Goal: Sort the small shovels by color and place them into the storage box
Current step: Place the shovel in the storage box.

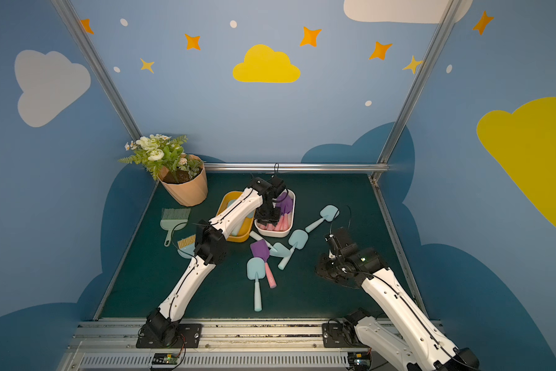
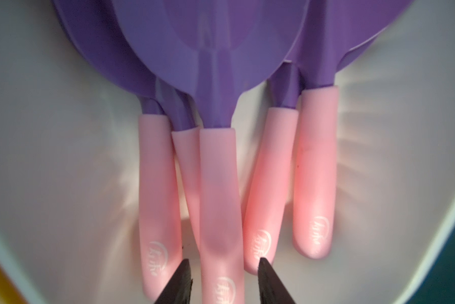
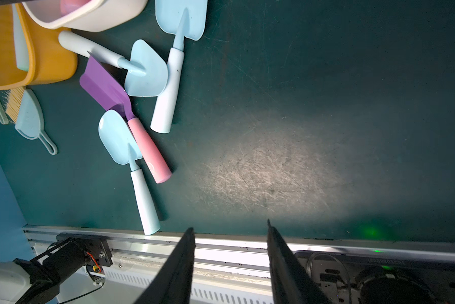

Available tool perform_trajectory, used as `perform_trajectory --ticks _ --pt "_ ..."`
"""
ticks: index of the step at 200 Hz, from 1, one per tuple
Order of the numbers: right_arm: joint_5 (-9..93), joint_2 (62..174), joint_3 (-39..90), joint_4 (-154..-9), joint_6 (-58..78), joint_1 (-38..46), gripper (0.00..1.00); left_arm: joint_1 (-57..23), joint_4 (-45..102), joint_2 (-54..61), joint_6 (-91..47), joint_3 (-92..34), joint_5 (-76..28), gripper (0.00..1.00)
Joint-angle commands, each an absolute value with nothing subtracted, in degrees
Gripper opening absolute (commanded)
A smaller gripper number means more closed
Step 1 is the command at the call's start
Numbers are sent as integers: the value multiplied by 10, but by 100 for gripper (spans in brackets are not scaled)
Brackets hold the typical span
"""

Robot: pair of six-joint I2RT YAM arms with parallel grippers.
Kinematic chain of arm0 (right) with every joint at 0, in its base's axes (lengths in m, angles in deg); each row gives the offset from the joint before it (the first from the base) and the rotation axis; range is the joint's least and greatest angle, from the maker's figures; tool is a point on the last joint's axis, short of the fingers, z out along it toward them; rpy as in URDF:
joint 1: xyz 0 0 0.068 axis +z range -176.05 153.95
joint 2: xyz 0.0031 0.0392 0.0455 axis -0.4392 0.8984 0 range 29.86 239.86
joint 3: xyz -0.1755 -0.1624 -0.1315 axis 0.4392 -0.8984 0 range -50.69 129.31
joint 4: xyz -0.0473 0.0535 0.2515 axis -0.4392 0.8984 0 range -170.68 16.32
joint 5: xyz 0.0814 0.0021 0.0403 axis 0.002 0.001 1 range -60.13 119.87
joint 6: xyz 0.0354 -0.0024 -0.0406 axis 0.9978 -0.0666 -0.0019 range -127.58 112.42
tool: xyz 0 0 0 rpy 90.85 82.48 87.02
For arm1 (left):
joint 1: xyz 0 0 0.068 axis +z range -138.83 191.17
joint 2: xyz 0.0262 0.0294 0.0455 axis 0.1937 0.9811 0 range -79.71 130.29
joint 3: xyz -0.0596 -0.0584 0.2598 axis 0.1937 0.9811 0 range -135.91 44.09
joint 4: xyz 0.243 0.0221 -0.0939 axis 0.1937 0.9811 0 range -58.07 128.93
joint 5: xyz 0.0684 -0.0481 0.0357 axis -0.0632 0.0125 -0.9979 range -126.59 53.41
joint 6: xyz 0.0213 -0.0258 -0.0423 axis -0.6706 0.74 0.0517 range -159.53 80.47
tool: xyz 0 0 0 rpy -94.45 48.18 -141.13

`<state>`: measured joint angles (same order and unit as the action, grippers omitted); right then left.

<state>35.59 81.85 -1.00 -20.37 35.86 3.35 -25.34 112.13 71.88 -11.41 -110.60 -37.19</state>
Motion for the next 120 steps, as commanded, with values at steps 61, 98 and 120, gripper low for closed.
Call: perform_trajectory --ticks 61,98,120 --pt "341 835 42 -177 336 13 46 -274 1108 627 -155 -1107 -389 36" --pt "345 862 75 -175 324 -11 46 -276 1110 565 -165 -1097 -408 36" --pt "347 886 102 -177 319 -26 46 -275 1114 514 -165 -1064 -432 37"
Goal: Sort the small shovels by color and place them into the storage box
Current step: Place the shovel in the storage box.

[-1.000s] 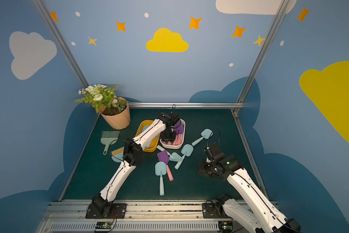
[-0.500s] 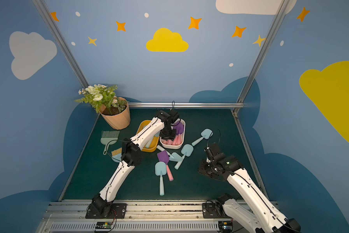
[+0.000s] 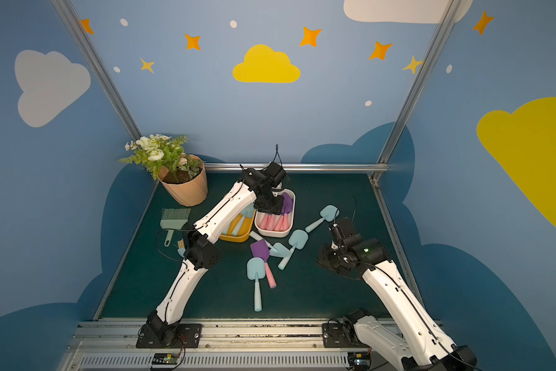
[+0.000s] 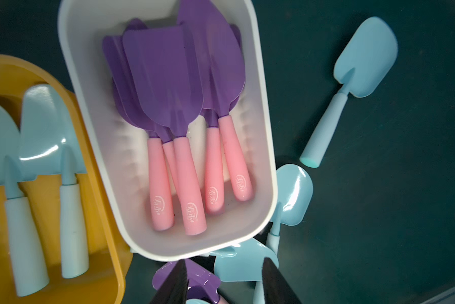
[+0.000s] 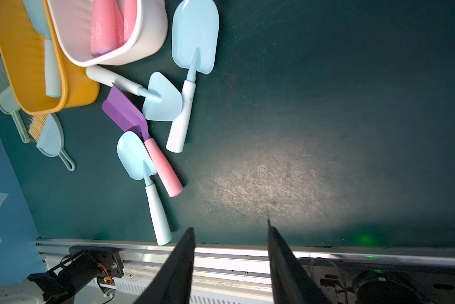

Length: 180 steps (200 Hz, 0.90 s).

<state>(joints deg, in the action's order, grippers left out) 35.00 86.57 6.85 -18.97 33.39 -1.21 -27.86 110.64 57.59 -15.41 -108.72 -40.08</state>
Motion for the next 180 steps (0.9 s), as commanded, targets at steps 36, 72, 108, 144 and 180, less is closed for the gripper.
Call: perform_trajectory --ticks 36,72,108,144,180 --pt "350 933 145 -181 323 -55 47 -276 1097 405 -168 -952 -481 37" --pt "356 984 172 -200 353 -88 47 -263 1036 261 -149 -773 -508 38" --pt "375 1050 185 -244 399 -116 47 -249 979 118 -140 -599 -525 42" --pt "412 1153 239 -252 432 -137 47 -223 965 3 -113 -466 -524 43" --pt "452 1277 310 -252 416 -146 48 -205 961 -91 -78 -359 -513 43"
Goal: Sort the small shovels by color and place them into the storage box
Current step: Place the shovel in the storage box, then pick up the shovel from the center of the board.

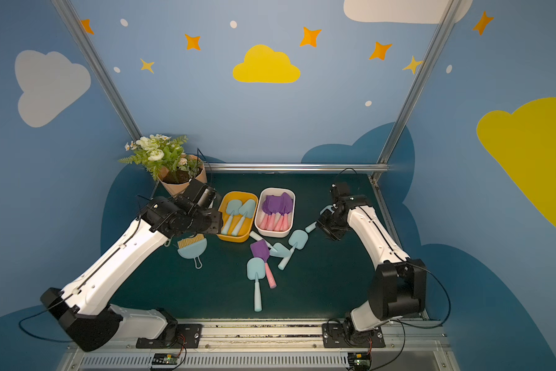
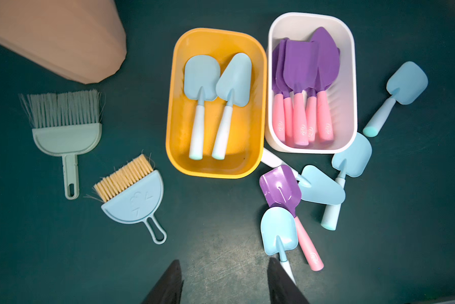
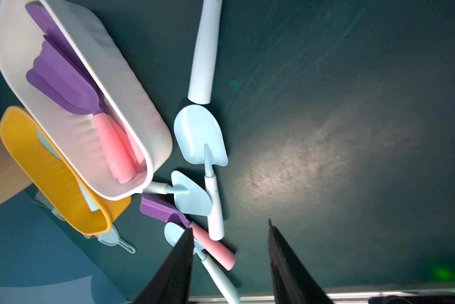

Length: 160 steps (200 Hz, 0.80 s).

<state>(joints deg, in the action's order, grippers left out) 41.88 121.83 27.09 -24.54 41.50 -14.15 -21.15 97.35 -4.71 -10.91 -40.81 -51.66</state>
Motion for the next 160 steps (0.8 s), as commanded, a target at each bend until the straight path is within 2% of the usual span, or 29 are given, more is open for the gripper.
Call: perform_trajectory --ticks 1,59,160 --pt "452 1281 312 -252 416 -146 48 -205 961 -94 -77 -356 -513 43" --pt "441 1387 382 -266 417 -146 49 -185 987 -184 -55 -283 -502 44" --pt "435 1486 434 -251 450 -144 49 -173 991 -197 -58 -267 -492 48"
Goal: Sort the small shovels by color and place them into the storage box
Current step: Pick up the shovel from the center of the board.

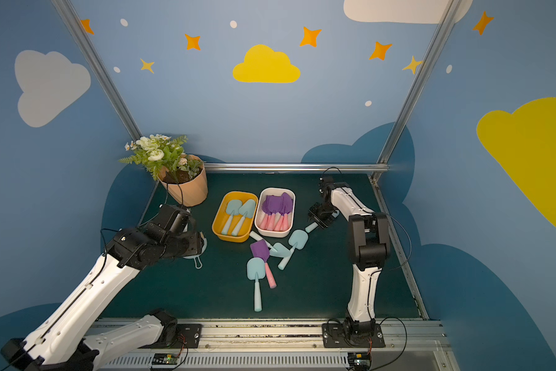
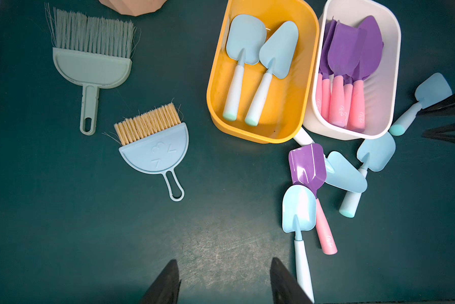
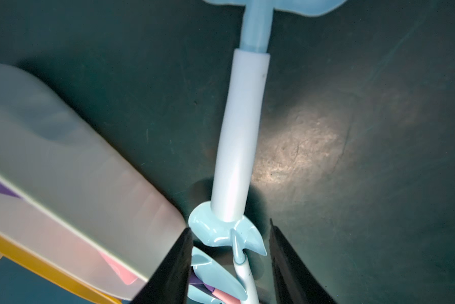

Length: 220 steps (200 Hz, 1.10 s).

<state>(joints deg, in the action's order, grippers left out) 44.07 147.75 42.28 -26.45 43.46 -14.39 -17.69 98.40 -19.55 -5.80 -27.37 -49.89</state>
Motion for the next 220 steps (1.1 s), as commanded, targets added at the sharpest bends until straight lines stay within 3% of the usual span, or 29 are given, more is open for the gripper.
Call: perform_trajectory --ticks 1,114,147,220 --pt "435 1486 434 -251 450 -144 49 -172 991 -198 -59 -267 -492 48" --pt "435 1540 459 -250 455 -128 48 -157 986 -207 -62 -251 -477 48" --pt "434 1547 462 -250 455 -128 42 -155 987 -208 -64 -251 -475 48" --pt "429 1549 463 -250 441 -130 18 -152 989 -212 -66 -249 -473 47"
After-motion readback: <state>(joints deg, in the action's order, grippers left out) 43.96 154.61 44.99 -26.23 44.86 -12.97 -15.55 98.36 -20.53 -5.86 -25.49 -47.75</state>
